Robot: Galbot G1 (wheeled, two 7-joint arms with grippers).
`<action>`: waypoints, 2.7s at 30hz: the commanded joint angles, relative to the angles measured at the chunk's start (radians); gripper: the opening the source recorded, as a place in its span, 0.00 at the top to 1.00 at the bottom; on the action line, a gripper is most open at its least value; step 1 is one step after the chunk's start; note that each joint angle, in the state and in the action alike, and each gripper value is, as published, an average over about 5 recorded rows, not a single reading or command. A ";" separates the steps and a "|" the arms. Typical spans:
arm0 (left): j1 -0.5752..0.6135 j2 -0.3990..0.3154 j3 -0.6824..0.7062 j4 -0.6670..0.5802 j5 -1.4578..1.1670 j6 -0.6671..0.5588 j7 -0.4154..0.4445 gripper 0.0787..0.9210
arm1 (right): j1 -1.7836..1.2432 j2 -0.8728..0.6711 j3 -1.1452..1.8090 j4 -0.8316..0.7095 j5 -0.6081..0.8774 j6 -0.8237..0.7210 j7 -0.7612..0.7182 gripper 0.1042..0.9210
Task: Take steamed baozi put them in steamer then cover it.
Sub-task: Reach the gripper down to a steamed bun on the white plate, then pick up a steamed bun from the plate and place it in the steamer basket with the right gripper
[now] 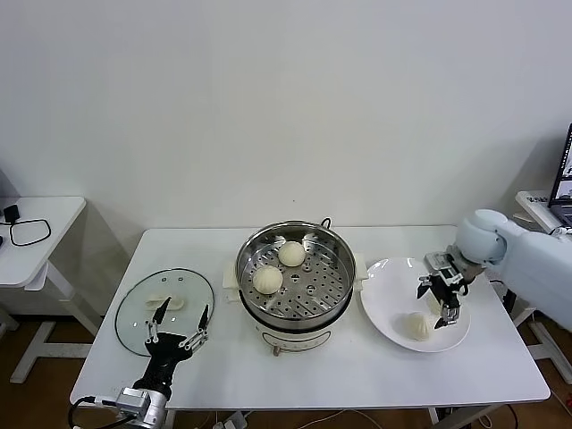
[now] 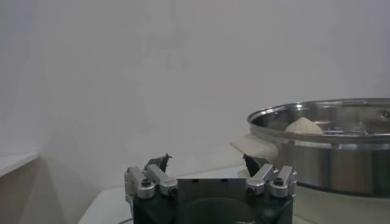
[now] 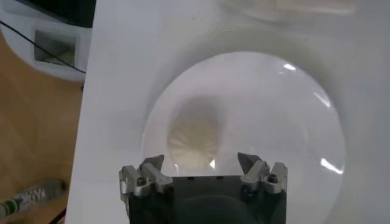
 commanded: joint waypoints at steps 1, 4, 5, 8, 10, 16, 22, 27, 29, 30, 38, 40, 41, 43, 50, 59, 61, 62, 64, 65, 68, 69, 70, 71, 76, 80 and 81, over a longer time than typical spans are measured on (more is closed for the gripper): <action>0.000 0.000 0.000 0.004 0.003 -0.002 0.001 0.12 | -0.114 0.007 0.076 -0.019 -0.044 0.016 0.043 0.12; 0.000 0.000 -0.002 0.007 0.003 -0.003 0.002 0.12 | -0.119 0.015 0.080 -0.031 -0.055 0.015 0.051 0.12; 0.000 0.000 -0.002 0.009 0.003 -0.004 0.002 0.12 | -0.120 0.017 0.081 -0.035 -0.058 0.015 0.054 0.12; -0.002 0.000 0.000 0.011 0.003 -0.004 0.002 0.12 | -0.123 0.024 0.084 -0.043 -0.060 0.015 0.060 0.12; -0.002 -0.001 0.002 0.012 0.003 -0.004 0.002 0.12 | -0.125 0.029 0.087 -0.048 -0.062 0.014 0.063 0.12; -0.004 0.001 0.001 0.017 0.005 -0.004 0.003 0.12 | -0.141 0.037 0.104 -0.057 -0.069 0.012 0.064 0.12; -0.005 0.000 0.003 0.020 0.006 -0.004 0.003 0.12 | -0.164 0.044 0.132 -0.061 -0.083 0.013 0.060 0.12; -0.006 0.000 0.007 0.022 0.008 -0.004 0.002 0.12 | -0.167 0.046 0.142 -0.060 -0.090 0.012 0.056 0.14; -0.006 0.000 0.011 0.022 0.008 -0.003 0.001 0.12 | -0.167 0.045 0.142 -0.059 -0.092 0.012 0.055 0.20; -0.007 0.001 0.013 0.021 0.008 -0.002 0.001 0.12 | -0.168 0.046 0.142 -0.060 -0.094 0.012 0.055 0.22; -0.006 0.006 0.016 0.016 0.009 0.004 0.000 0.12 | -0.171 0.049 0.152 -0.061 -0.096 0.013 0.049 0.30; -0.005 0.006 0.017 0.018 0.010 0.004 0.001 0.12 | -0.163 0.043 0.154 -0.057 -0.088 0.013 0.044 0.30; -0.005 0.006 0.018 0.018 0.010 0.003 0.001 0.12 | -0.154 0.039 0.150 -0.054 -0.081 0.012 0.040 0.30; -0.004 0.005 0.019 0.018 0.011 0.003 0.001 0.12 | -0.121 0.025 0.131 -0.044 -0.053 0.011 0.031 0.30; -0.004 0.007 0.022 0.012 0.011 0.005 0.001 0.12 | 0.110 -0.033 0.027 -0.009 0.061 0.020 -0.018 0.30; -0.010 0.016 0.019 0.010 0.010 0.010 0.001 0.12 | 0.540 0.022 -0.184 0.013 0.149 0.260 -0.103 0.31; -0.011 0.016 0.018 0.010 0.010 0.011 0.002 0.12 | 0.626 0.056 -0.230 0.035 0.151 0.323 -0.105 0.31; -0.012 0.016 0.017 0.012 0.010 0.011 0.002 0.12 | 0.656 0.073 -0.246 0.052 0.154 0.341 -0.104 0.31; -0.013 0.016 0.013 0.015 0.008 0.013 0.004 0.12 | 0.708 0.108 -0.277 0.086 0.161 0.374 -0.097 0.31; -0.014 0.016 0.010 0.017 0.007 0.014 0.004 0.12 | 0.724 0.127 -0.288 0.101 0.158 0.385 -0.094 0.31; -0.017 0.015 0.001 0.021 0.005 0.016 0.007 0.12 | 0.762 0.198 -0.317 0.124 0.120 0.442 -0.079 0.31; -0.017 0.015 -0.002 0.022 0.004 0.016 0.008 0.12 | 0.770 0.226 -0.326 0.126 0.102 0.468 -0.071 0.31; -0.017 0.016 -0.004 0.024 0.004 0.015 0.009 0.12 | 0.777 0.250 -0.335 0.127 0.090 0.489 -0.063 0.31; -0.018 0.016 -0.007 0.026 0.003 0.015 0.010 0.12 | 0.782 0.276 -0.346 0.128 0.080 0.510 -0.053 0.31; -0.023 0.016 -0.015 0.040 0.002 0.015 0.013 0.12 | 0.778 0.377 -0.392 0.149 0.053 0.582 0.011 0.31; -0.028 0.019 -0.018 0.047 0.000 0.015 0.014 0.12 | 0.749 0.439 -0.423 0.161 0.022 0.626 0.070 0.31; -0.029 0.019 -0.019 0.049 -0.001 0.015 0.015 0.12 | 0.738 0.452 -0.426 0.161 0.013 0.636 0.083 0.31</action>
